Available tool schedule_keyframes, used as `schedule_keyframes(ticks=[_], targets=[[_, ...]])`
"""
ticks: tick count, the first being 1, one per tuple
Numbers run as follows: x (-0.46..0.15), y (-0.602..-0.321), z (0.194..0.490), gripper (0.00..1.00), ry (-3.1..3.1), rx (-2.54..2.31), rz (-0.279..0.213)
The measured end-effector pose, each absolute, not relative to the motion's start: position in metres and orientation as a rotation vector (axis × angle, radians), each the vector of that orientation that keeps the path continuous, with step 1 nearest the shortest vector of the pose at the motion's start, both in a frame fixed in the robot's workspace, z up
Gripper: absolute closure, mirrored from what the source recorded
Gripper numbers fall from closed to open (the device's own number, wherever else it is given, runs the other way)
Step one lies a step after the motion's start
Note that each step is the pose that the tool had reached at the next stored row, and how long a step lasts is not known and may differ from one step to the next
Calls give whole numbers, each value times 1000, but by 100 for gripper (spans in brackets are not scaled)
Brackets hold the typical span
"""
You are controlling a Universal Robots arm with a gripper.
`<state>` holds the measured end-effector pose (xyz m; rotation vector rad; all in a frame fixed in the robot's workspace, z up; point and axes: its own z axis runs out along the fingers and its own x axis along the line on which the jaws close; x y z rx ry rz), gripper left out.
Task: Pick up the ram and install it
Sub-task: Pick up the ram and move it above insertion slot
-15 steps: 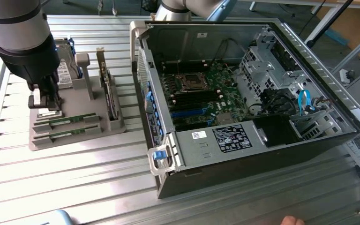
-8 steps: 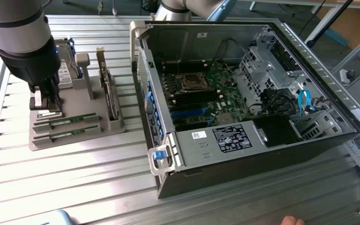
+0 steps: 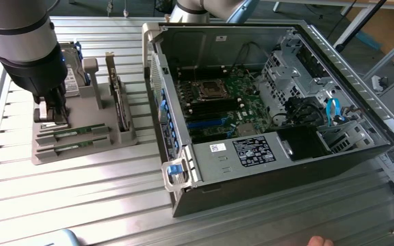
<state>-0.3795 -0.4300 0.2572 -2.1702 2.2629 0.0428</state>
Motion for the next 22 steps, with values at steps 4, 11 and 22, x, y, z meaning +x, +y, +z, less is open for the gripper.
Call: schedule_keyframes(ticks=[4,11,22], targets=[[-379,-430,257,76,2262,-2169,41],[-379,-430,257,76,2258,-2167,34],[-380,-432,257,76,2257,-2166,32]])
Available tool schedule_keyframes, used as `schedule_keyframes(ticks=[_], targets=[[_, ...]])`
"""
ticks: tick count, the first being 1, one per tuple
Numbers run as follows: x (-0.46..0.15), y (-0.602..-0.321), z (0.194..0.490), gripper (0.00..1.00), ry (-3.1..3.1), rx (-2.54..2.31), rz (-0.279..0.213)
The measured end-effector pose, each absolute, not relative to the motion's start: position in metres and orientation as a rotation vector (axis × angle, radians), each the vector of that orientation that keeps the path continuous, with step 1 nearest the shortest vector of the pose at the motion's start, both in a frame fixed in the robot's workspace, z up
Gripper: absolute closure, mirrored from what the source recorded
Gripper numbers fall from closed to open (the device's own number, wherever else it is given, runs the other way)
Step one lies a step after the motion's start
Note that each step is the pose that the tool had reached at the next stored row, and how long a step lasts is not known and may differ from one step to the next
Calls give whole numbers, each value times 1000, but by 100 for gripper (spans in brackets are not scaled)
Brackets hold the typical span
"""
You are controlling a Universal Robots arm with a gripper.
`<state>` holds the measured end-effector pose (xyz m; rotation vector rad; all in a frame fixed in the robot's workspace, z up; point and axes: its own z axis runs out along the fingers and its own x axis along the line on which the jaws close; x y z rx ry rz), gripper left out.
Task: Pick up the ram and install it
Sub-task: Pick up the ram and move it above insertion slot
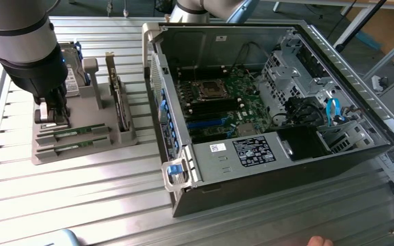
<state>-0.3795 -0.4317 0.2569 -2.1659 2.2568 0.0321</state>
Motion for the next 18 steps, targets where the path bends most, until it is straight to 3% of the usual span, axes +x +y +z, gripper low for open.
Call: schedule_keyframes(ticks=[18], targets=[[-380,-441,257,76,2257,-2166,32]])
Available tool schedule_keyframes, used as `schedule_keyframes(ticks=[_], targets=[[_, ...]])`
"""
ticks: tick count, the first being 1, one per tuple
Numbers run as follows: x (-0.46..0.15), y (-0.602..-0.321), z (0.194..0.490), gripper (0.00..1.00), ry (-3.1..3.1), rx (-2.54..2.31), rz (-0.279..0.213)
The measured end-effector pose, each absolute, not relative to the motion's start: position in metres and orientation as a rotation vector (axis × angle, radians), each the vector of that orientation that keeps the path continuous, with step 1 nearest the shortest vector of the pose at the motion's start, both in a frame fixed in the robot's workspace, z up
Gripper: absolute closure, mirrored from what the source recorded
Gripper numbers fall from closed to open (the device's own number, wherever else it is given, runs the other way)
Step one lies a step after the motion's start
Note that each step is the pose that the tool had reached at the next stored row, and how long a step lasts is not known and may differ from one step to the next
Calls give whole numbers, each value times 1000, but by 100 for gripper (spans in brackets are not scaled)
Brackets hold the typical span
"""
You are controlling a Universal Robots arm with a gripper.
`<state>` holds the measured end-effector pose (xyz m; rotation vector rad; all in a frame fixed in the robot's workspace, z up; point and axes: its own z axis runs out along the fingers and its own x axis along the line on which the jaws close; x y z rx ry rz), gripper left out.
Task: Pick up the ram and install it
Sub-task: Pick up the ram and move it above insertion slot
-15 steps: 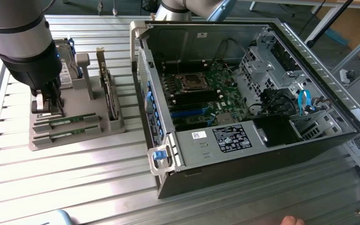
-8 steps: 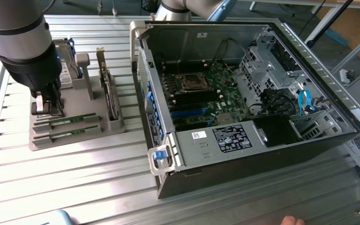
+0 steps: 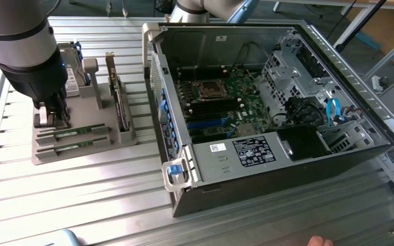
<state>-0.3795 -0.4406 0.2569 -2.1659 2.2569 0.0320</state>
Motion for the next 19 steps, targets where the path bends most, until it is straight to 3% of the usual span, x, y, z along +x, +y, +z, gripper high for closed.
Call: schedule_keyframes(ticks=[19], targets=[[-380,-452,257,76,2257,-2166,32]])
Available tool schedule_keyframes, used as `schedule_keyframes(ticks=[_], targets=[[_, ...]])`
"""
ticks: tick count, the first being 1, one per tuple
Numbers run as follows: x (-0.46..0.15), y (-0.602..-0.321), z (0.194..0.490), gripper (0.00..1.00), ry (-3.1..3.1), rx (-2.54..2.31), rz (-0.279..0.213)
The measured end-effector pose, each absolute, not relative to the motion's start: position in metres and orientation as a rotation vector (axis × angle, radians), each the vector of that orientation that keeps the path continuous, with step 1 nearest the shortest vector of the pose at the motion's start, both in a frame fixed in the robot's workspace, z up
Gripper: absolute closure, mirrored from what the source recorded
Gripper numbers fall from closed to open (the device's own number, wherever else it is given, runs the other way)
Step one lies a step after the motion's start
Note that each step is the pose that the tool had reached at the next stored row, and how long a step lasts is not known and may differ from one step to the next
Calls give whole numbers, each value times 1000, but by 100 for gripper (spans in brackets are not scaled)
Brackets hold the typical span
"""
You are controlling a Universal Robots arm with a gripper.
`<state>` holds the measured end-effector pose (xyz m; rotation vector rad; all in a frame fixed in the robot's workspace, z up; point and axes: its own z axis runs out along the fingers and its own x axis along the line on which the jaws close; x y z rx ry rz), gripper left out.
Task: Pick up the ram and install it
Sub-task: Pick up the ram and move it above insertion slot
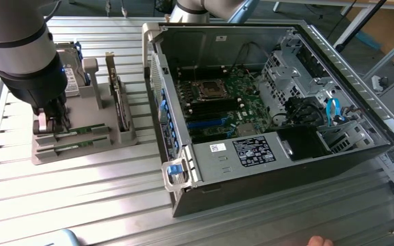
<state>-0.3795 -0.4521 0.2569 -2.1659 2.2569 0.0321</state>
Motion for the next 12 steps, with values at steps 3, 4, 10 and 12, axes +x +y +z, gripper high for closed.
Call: schedule_keyframes(ticks=[3,4,10,12], targets=[[-379,-453,257,76,2256,-2165,31],[-380,-453,257,76,2255,-2164,28],[-380,-453,255,76,2255,-2164,28],[-380,-453,254,76,2255,-2164,28]])
